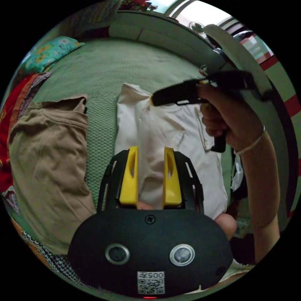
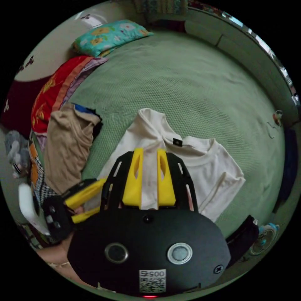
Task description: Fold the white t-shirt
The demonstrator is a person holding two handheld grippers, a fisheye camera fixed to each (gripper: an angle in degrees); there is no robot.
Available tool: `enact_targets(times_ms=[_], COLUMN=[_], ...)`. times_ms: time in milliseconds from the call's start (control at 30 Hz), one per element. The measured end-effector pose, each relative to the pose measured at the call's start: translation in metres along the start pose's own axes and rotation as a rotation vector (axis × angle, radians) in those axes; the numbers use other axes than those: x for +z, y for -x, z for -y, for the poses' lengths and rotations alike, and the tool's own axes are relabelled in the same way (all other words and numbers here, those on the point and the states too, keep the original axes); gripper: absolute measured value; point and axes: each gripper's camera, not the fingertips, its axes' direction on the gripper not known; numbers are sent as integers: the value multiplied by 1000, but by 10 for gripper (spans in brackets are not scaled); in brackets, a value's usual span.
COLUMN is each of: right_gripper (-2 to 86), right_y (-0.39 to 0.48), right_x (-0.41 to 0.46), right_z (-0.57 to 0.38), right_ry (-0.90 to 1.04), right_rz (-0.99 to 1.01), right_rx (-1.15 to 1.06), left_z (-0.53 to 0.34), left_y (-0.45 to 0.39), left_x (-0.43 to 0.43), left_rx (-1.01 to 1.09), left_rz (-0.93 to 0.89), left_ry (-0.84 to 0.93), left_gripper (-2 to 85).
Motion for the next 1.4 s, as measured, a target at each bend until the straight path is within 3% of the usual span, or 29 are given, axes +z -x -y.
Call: enact_targets(times_ms=[167, 467, 900, 1200, 1400], right_gripper=[80, -6, -14, -12, 28], right_y=[-20, -31, 4, 32, 22], right_x=[21, 18, -26, 13, -14], right_z=[16, 5, 13, 40, 21], right_ry=[54, 24, -60, -55, -217], right_rz=[80, 45, 73, 166, 213], right_rx=[63, 74, -47, -38, -98], left_z=[5, 10, -3, -12, -15], left_y=[-1, 3, 42, 67, 54], left_x=[14, 23, -13, -11, -20], left_rx=[-3, -56, -216, -350, -333], left_rz=[21, 30, -45, -40, 64], left_ry=[47, 61, -107, -144, -190], left_gripper=[122, 33, 4, 3, -4])
